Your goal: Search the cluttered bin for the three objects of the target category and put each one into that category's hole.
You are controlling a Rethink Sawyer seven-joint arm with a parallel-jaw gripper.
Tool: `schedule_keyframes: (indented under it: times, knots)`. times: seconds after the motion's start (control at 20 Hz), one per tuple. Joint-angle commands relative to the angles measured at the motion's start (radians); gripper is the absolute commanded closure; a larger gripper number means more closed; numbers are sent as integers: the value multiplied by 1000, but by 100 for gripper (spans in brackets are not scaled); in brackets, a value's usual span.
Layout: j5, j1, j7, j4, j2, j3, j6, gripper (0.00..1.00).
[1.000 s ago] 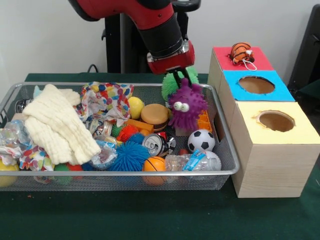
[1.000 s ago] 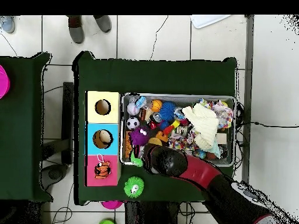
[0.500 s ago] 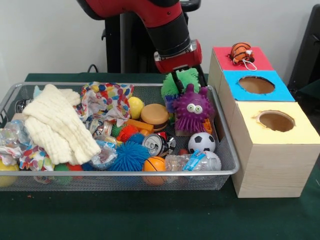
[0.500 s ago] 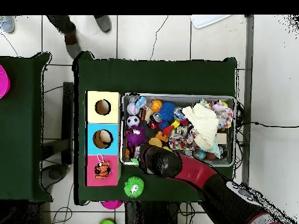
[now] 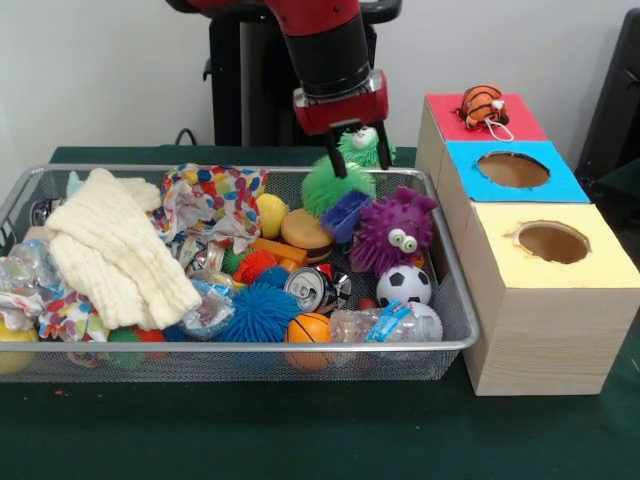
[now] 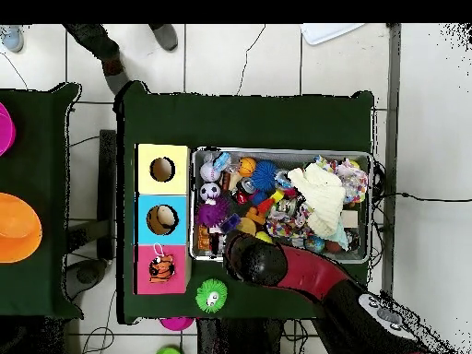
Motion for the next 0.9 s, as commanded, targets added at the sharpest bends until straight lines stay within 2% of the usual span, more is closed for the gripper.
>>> schedule_keyframes:
  times: [0.05, 0.9]
  knots:
    - [-105, 21, -29, -197, -82, -111, 186, 0]
    - [-305, -23, -145, -347, -133, -59, 364, 0]
